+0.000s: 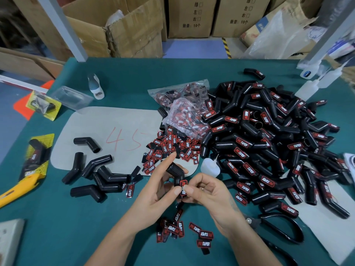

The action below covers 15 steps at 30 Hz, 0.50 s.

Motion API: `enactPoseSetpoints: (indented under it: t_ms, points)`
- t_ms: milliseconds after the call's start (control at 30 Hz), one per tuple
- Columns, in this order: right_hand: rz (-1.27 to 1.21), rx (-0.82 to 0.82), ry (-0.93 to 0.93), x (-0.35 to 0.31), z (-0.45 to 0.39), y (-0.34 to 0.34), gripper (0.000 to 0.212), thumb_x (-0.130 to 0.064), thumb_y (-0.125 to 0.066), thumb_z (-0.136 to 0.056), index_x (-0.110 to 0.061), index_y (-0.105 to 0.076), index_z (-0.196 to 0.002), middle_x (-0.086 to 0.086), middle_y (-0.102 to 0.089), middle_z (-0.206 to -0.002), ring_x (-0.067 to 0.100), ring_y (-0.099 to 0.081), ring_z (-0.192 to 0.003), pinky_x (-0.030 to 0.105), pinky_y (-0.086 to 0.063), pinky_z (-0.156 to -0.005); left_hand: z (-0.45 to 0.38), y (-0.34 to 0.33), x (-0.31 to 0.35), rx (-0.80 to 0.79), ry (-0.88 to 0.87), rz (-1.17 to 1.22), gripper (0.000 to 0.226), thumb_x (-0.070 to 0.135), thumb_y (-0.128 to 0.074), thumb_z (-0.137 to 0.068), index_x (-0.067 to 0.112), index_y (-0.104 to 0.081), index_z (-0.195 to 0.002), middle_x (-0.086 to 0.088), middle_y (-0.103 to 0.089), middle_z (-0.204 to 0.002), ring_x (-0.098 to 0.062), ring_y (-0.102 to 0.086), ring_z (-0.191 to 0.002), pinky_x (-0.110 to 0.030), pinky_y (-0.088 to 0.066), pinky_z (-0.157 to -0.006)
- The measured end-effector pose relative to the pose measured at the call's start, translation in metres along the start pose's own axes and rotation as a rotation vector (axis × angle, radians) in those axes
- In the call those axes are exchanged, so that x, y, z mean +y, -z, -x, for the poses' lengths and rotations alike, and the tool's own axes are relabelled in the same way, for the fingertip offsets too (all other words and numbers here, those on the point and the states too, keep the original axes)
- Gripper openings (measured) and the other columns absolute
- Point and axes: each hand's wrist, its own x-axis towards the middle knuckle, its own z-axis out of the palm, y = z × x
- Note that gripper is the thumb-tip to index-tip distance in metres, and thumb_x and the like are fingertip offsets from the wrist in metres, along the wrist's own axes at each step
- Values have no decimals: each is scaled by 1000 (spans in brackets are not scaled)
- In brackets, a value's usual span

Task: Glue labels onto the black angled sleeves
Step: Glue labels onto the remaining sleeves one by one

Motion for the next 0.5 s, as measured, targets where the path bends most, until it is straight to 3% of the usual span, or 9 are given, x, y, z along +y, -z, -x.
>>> enactPoseSetpoints:
  t_ms: [500]
  points:
    - [17,-17,20,1,0,1,10,-20,-82,-84,-22,-75,-77,2,-72,-78,14,-72,-75,26,-59,-76,0,0,-2,12,-9,6,66,35,-64,-105,45,-31,-161,-1,-59,-138,-21,-59,-125,-26,-47,-107]
